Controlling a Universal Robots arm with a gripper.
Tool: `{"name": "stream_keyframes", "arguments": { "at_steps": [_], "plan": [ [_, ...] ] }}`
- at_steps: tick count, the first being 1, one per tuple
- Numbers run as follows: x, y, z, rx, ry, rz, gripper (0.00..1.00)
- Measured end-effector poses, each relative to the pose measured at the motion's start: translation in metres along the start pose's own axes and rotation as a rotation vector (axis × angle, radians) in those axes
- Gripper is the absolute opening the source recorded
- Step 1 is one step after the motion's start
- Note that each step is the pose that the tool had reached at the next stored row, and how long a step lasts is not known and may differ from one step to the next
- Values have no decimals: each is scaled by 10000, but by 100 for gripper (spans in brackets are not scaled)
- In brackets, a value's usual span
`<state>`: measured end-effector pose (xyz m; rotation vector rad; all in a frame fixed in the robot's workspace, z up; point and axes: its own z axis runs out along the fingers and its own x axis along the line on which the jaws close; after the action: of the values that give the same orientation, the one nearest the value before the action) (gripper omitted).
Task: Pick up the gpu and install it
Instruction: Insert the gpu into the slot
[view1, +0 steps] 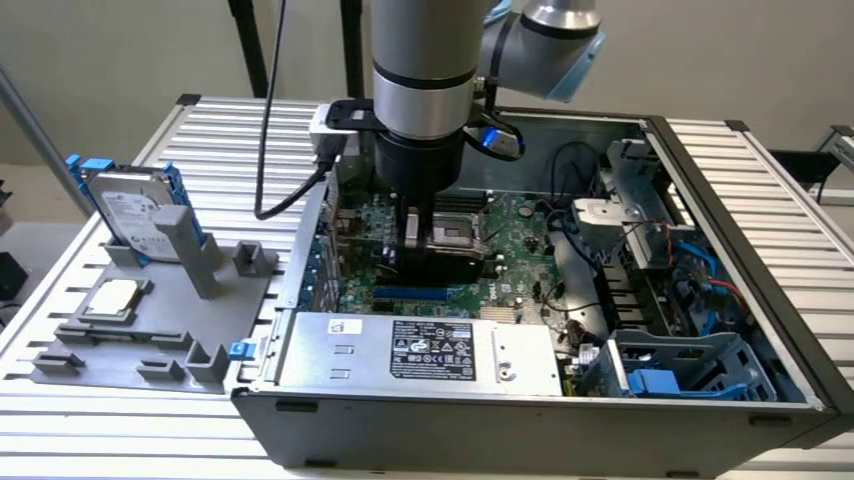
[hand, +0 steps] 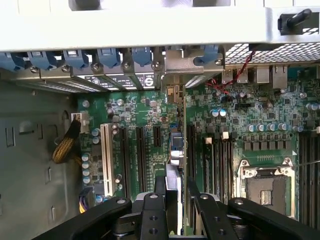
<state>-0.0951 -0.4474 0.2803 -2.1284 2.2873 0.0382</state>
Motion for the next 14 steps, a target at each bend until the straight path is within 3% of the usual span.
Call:
{"name": "stream_keyframes", "arguments": {
  "at_steps": [14],
  "plan": [
    [8,20,31,0,-1,-3,27]
  ]
}}
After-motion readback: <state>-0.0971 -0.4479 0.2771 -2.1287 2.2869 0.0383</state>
